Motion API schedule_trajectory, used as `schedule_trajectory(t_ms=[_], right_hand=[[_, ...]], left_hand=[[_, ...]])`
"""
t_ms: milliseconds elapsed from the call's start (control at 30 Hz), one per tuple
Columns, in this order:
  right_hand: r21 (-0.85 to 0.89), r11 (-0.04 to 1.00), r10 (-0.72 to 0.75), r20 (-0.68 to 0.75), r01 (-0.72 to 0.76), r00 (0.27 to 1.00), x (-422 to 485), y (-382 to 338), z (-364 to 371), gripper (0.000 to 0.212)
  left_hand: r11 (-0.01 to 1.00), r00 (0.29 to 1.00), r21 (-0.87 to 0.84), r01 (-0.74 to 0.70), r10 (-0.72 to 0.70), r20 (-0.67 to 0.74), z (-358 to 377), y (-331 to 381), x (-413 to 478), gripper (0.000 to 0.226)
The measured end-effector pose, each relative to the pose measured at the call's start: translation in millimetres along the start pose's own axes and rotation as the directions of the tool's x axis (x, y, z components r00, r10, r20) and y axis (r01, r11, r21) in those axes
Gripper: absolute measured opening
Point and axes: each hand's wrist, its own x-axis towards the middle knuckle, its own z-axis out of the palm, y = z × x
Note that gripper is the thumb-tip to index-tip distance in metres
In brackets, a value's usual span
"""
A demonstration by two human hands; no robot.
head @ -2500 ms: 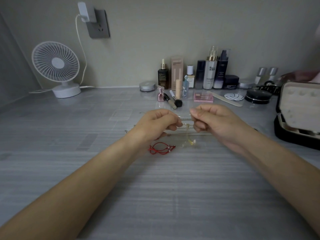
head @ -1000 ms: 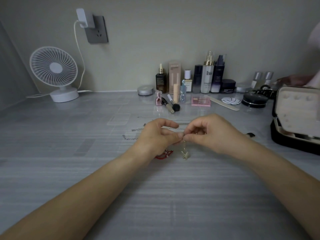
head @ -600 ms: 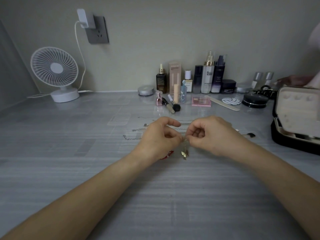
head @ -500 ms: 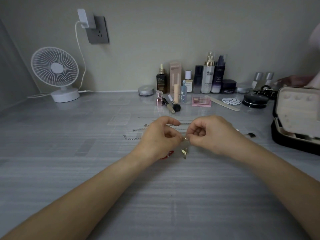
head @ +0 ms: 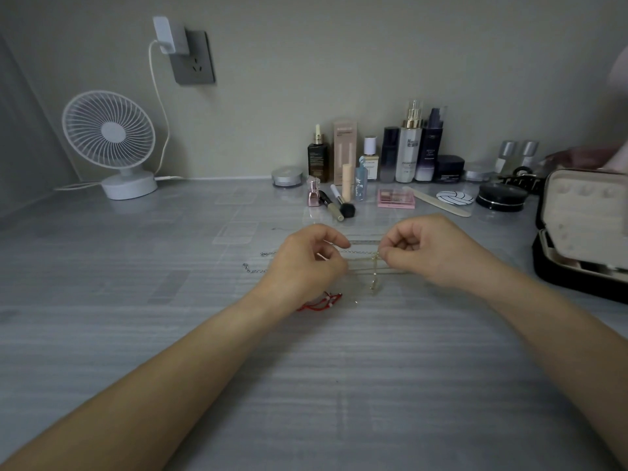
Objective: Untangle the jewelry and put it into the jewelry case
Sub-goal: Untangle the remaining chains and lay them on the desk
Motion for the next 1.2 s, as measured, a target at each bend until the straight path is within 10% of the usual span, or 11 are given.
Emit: schedule_trajectory(t_ms=[633, 1200], right_hand=[[0.307, 0.942, 0.109, 0.111, -0.138, 0.988, -10, -14, -18, 0.017], [0.120, 0.985, 0.111, 0.117, -0.125, 0.987, -5, -7, -25, 0.016]], left_hand=[[0.970, 0.996, 0.244, -0.019, -0.003, 0.089, -7, 12, -2, 0.019], [0.973, 0.975, 0.216, -0.075, 0.026, 0.221, 15, 41, 13, 0.009]])
